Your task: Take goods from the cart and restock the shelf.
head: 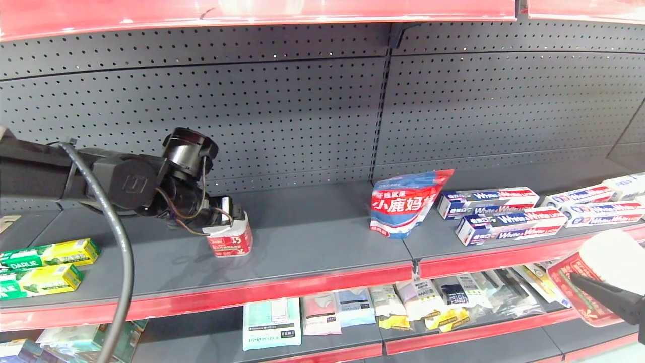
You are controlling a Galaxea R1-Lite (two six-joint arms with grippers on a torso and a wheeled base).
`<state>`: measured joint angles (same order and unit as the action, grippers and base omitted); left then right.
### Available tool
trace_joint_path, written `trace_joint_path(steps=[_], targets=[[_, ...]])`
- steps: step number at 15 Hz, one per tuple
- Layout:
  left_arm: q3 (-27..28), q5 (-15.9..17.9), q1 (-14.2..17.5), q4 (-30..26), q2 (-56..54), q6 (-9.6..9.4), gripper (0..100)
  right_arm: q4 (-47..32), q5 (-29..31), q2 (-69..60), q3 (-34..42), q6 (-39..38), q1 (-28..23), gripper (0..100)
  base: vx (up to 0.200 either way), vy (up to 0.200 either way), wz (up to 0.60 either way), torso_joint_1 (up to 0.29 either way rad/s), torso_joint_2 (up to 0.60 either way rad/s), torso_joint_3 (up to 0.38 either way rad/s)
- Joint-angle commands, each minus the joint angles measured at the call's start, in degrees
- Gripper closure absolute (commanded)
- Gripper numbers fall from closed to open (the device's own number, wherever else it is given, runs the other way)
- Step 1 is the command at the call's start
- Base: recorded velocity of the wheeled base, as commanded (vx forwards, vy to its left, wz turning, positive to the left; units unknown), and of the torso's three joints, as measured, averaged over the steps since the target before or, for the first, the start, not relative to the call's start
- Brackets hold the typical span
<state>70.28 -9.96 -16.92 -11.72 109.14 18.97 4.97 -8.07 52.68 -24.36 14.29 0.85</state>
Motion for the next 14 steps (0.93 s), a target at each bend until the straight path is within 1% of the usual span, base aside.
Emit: trace_joint_path(steps=[1, 7, 8, 14], targets=[[0.0, 0.1, -0.2, 0.0, 0.5, 0.02, 0, 0.0, 0.0, 0.3, 0.0, 0.0, 0.0, 100, 0.0, 0.0, 0.0, 0.0, 0.0, 0.0], [0.5, 0.4, -0.2, 0.7, 2.7, 0.02, 0, 0.0, -0.1, 0.6, 0.0, 0.0, 0.0, 100, 0.0, 0.0, 0.0, 0.0, 0.0, 0.0], [0.3, 0.4, -0.2, 1.6, 2.7, 0.02, 0, 0.0, 0.0, 0.6, 0.0, 0.0, 0.0, 100, 0.0, 0.0, 0.0, 0.0, 0.0, 0.0], [0.9, 0.4, -0.6, 1.6, 1.8, -0.16, 0, -0.1, 0.0, 0.8, 0.1, 0.0, 0.0, 100, 0.0, 0.0, 0.0, 0.0, 0.0, 0.0]])
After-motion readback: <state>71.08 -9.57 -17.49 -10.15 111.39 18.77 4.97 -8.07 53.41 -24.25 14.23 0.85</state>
